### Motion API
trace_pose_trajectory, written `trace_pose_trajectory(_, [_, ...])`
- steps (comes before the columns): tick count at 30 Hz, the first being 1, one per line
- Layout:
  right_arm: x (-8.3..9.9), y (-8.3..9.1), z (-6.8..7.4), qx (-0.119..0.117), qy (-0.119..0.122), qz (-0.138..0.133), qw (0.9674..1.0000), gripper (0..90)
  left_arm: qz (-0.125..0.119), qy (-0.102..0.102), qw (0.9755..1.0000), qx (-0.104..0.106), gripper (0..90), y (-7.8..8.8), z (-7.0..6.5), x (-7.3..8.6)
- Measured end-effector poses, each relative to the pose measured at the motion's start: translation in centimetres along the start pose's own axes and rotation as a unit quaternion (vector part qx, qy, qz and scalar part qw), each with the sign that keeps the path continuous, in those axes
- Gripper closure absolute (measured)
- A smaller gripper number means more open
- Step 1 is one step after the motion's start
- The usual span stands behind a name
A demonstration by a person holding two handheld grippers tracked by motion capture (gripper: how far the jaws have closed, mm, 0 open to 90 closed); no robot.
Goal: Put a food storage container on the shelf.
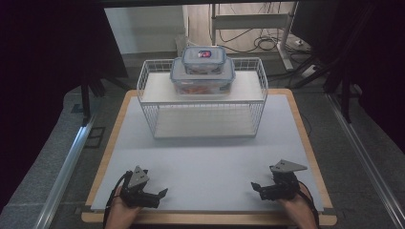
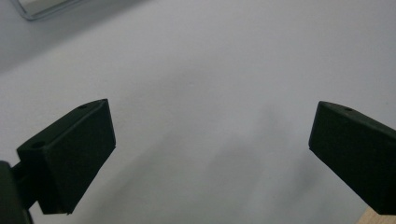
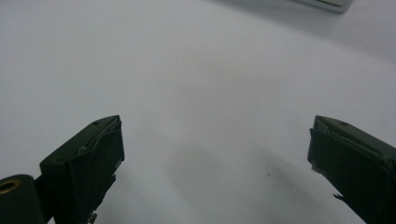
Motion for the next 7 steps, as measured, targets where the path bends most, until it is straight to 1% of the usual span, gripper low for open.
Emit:
trace_pose_trajectory(3, [0.06, -0.06, 0.04, 0.001, 0.003, 0.003, 1.0000, 3.6, 0.004, -0.003, 1.0000, 0.000, 0.4, -0.11, -0.07, 0.06])
trace_pose_trajectory(7, [0.05, -0.05, -0.03, 0.003, 0.004, 0.003, 1.0000, 3.6, 0.003, -0.004, 1.0000, -0.001, 0.4, -0.16, -0.06, -0.06])
Point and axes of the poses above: each handheld gripper's, and its own axes: y roughly backward along the jaws, x roughly out of its underside, z roughly to its left, the point moved 8 cm from there along -y, roughly forward along the jaws, and after that the axes turned 5 degrees about -z, right-handed, at the moved point
